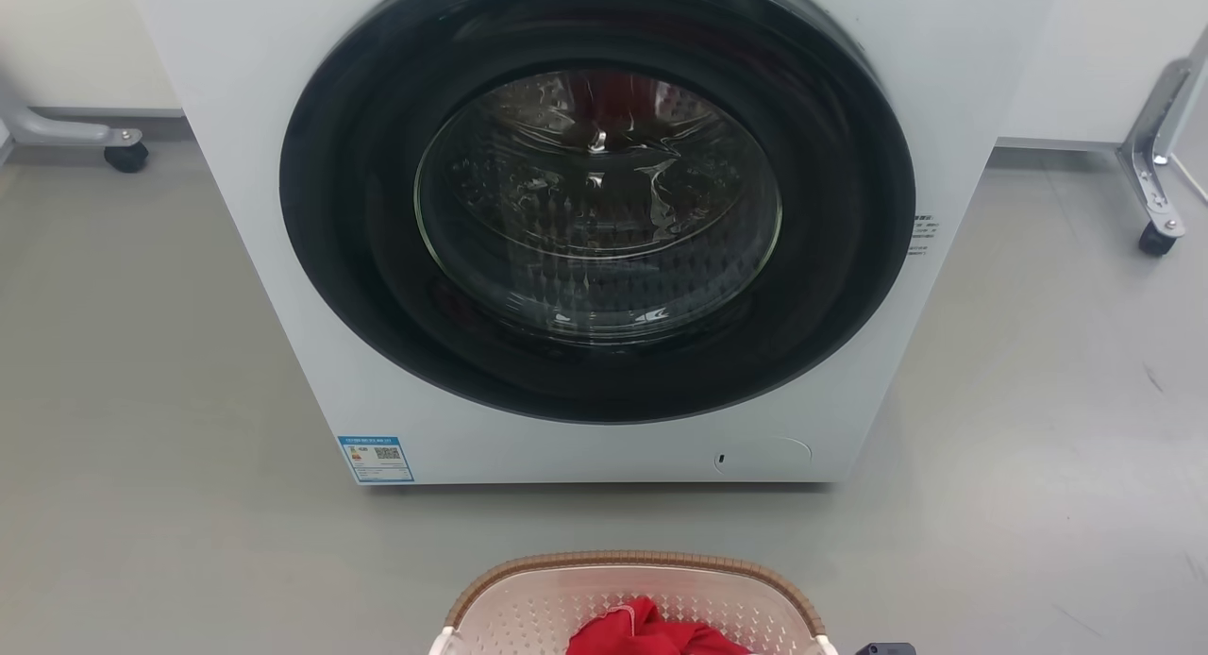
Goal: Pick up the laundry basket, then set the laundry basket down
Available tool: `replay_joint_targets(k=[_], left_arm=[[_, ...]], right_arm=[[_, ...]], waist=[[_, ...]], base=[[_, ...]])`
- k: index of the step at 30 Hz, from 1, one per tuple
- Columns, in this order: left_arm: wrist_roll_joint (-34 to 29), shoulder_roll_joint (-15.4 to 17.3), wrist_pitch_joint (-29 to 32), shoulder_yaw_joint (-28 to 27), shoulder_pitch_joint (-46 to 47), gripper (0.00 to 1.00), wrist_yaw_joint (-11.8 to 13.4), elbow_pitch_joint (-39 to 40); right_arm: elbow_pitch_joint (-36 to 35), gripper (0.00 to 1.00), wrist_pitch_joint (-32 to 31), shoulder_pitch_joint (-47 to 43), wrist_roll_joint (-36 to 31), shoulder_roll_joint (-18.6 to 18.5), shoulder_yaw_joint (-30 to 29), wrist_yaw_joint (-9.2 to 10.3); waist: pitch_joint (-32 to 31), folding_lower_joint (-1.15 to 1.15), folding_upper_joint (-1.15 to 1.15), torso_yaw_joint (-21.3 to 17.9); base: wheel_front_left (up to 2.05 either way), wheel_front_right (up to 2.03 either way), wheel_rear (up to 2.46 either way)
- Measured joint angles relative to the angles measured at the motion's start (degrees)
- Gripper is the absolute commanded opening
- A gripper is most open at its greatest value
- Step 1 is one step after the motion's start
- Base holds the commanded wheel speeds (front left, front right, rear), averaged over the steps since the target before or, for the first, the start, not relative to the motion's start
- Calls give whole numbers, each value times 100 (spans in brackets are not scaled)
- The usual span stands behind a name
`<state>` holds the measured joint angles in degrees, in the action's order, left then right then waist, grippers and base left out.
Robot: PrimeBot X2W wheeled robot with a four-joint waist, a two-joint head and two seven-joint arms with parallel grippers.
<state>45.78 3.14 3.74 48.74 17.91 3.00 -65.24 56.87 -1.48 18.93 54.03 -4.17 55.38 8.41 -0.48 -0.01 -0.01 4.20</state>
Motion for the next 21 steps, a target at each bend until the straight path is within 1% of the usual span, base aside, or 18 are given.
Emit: replay_joint_targets(k=[12,21], left_arm=[[66,5,65,67,1,0,-8,-59],[99,-43,63,92,24,0,-159,-279]], right_arm=[[-37,0,-31,-12,175,-22,169,1],[86,0,-30,21,353,12,296,0]], waist=[[-80,1,1,-2],[-81,1,1,6]], base=[[0,0,0],[0,0,0]])
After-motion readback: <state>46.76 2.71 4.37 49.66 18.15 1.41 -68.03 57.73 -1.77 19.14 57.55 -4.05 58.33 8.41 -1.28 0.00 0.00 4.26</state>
